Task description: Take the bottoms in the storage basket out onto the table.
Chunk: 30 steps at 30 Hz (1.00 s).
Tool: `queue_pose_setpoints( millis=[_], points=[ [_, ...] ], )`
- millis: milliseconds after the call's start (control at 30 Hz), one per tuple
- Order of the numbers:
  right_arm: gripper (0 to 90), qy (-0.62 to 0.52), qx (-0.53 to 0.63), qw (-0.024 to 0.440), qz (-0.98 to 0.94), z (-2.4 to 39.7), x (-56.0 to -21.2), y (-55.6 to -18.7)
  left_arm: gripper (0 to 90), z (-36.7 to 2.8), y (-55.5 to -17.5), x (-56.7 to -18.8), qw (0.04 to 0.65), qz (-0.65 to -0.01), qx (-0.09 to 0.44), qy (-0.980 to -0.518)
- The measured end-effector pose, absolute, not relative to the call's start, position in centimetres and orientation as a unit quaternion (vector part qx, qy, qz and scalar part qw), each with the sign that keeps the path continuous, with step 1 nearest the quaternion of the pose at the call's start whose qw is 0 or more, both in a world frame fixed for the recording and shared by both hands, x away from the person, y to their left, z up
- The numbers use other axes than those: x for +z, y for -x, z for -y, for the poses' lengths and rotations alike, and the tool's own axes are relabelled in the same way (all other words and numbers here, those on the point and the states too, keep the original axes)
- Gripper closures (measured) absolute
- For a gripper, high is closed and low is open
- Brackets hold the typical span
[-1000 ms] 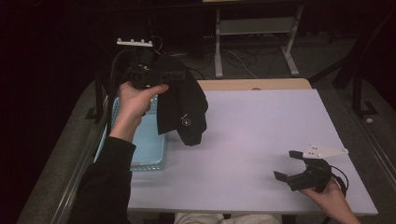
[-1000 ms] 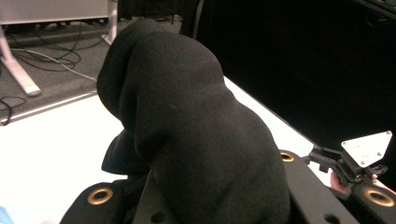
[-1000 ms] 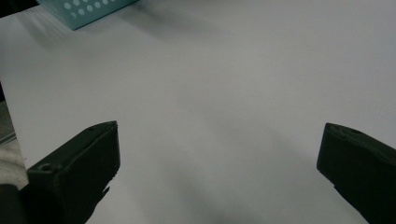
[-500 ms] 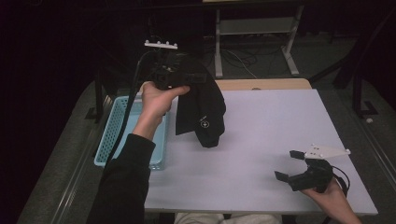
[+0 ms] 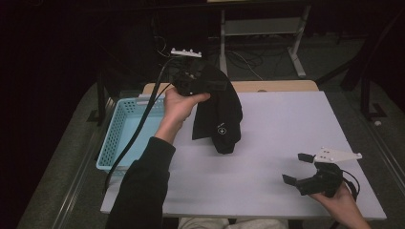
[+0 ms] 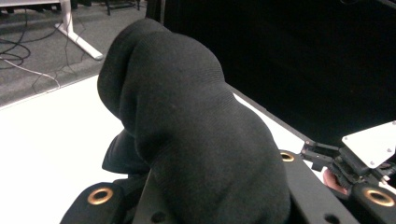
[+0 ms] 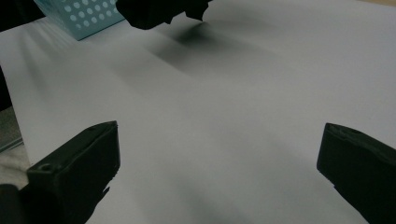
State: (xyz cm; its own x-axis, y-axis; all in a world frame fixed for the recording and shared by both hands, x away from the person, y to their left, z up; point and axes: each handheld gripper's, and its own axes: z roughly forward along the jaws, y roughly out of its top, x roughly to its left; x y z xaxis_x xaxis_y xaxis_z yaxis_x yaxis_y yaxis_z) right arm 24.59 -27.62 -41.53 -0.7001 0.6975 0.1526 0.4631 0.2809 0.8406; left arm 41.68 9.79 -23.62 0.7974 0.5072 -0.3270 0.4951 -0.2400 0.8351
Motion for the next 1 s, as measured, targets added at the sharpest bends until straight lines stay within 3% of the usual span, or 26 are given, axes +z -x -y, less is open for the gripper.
queue_pose_setpoints(
  millis=[1000],
  points=[
    [0.0, -0.372, 0.476, 0.123, -0.788, 28.0, -41.5, -24.5, 76.3, -4.9, -43.4, -30.3, 0.486, -0.313, -0.024, -0.816]
  ],
)
